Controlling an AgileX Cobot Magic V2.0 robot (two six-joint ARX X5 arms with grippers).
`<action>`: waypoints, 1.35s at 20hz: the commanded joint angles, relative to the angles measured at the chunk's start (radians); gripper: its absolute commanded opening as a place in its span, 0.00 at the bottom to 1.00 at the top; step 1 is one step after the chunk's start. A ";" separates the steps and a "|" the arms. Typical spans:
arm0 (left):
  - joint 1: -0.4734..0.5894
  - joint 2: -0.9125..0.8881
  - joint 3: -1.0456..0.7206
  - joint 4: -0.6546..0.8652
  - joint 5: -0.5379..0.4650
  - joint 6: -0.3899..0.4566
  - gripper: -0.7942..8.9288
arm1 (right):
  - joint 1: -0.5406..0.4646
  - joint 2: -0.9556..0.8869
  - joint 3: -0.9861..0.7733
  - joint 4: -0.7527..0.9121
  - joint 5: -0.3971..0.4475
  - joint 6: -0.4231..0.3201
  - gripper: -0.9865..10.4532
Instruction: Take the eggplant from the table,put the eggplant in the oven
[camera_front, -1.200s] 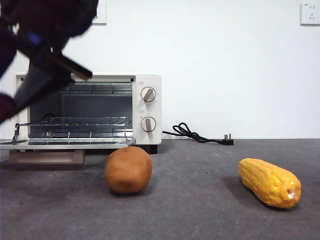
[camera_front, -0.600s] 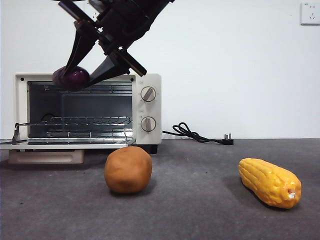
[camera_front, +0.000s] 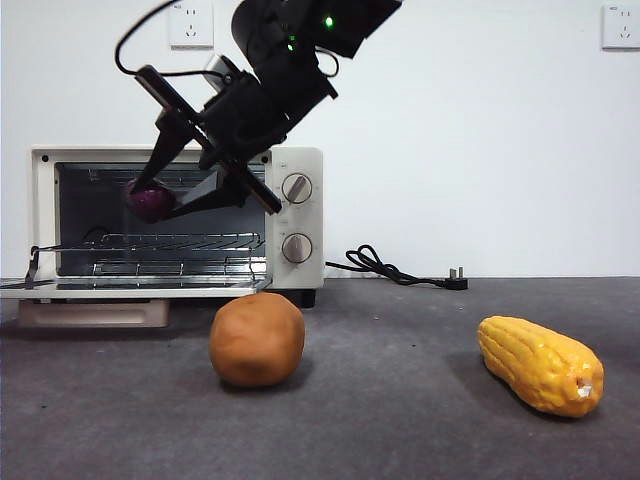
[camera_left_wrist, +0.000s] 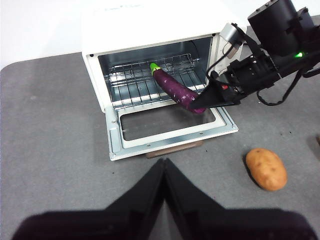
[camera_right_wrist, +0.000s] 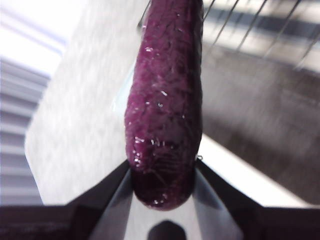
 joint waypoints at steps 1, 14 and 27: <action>-0.004 -0.003 -0.006 0.003 -0.003 0.011 0.08 | -0.019 0.043 -0.001 0.060 -0.002 0.102 0.08; -0.019 -0.003 -0.006 0.000 -0.003 0.011 0.08 | -0.043 0.080 -0.001 0.237 0.288 0.282 0.08; -0.065 -0.003 -0.006 -0.029 -0.002 0.010 0.08 | -0.042 0.092 -0.001 0.289 0.373 0.350 0.39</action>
